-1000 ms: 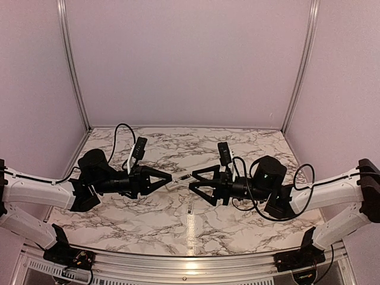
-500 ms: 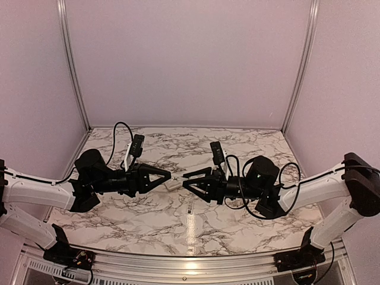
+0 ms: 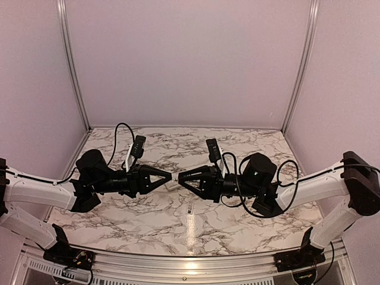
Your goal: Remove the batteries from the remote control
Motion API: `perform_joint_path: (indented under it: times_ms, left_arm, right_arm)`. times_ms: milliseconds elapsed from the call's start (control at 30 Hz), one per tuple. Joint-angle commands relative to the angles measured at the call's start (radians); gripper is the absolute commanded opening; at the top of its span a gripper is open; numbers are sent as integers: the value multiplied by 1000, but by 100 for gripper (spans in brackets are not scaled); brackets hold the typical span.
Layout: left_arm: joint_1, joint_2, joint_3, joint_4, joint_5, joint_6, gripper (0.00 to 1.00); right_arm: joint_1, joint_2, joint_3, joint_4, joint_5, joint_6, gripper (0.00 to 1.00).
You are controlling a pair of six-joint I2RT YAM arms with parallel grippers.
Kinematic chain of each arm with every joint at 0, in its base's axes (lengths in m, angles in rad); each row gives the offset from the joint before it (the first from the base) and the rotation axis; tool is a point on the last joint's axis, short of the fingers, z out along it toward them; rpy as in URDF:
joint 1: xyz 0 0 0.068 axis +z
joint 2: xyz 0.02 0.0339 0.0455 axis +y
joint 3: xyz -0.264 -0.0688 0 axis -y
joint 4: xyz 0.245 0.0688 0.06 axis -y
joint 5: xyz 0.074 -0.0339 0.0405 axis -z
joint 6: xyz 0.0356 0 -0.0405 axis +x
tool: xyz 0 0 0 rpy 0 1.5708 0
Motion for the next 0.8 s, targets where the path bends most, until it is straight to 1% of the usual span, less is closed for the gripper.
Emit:
perform_joint_path:
  times_ms: [0,367,767]
  left_arm:
    - [1,21,18,4,18,18,0]
    - [2,24,19,1,19,19,0]
    - [2,27,23,-5,13,25,0]
  right_arm:
    - [9,22,52,-59,17,-12,29]
    - [9,39,75,-109,24,-19,26]
    - [9,37,80,-117,25,-29,11]
